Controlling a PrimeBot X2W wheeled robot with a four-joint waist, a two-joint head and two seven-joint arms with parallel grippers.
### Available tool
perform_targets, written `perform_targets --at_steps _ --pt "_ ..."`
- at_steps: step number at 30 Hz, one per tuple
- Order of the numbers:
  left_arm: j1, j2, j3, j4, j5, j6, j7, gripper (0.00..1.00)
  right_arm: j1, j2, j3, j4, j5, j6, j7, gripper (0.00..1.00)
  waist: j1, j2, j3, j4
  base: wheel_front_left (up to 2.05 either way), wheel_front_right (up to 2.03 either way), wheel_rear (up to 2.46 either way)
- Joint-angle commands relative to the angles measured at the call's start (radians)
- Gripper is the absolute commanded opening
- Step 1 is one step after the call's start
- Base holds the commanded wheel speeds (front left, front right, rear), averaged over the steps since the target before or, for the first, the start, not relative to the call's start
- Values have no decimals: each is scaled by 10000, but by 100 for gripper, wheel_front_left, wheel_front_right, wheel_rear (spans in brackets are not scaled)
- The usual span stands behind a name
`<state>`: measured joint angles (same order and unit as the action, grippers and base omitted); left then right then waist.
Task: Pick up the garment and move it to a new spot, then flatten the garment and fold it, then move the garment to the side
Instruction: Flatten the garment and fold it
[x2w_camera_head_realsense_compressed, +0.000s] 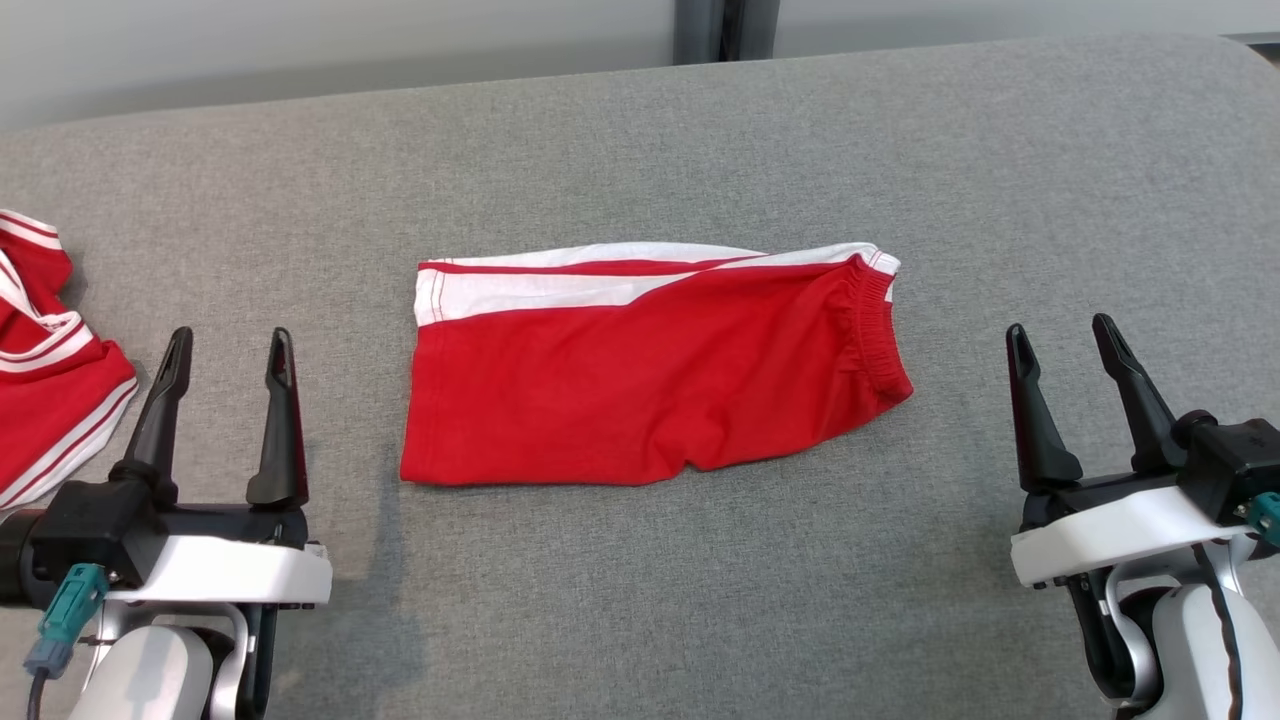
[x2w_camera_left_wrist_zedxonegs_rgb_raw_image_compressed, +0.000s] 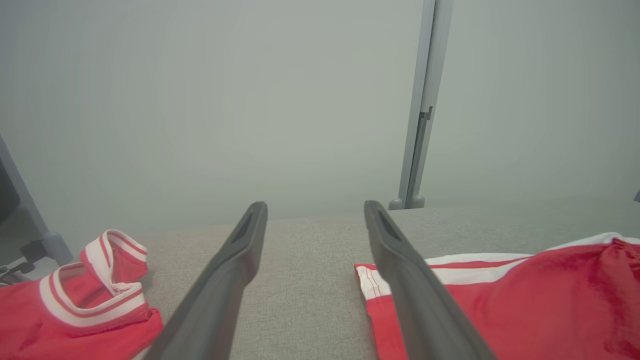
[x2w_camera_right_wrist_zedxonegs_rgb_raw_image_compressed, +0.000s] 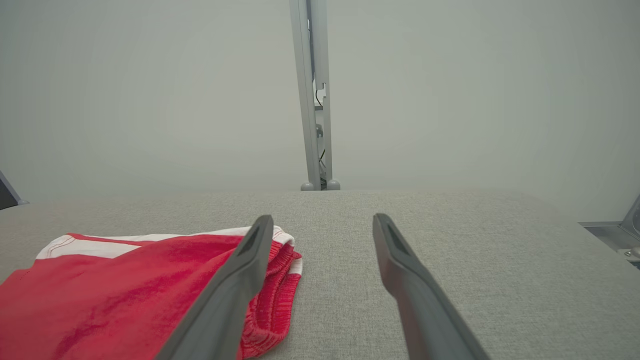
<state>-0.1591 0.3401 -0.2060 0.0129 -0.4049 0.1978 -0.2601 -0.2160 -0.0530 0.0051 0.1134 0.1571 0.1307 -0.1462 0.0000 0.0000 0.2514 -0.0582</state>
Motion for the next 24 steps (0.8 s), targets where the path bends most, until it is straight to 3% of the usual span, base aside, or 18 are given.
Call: perform_targets --at_steps 1,16,24 --pt "95 41 140 -80 59 -53 -47 100 95 -27 -70 -72 -16 1 58 100 0 0 15 38 0 0 0" --pt "76 -290 296 -201 277 -325 -49 100 -256 -12 -82 93 53 1 651 100 0 0 216 284 0 0 0" --pt "-212 -541 136 -14 233 -394 -48 100 -1367 -20 646 1421 246 1 1724 100 0 0 628 640 0 0 0"
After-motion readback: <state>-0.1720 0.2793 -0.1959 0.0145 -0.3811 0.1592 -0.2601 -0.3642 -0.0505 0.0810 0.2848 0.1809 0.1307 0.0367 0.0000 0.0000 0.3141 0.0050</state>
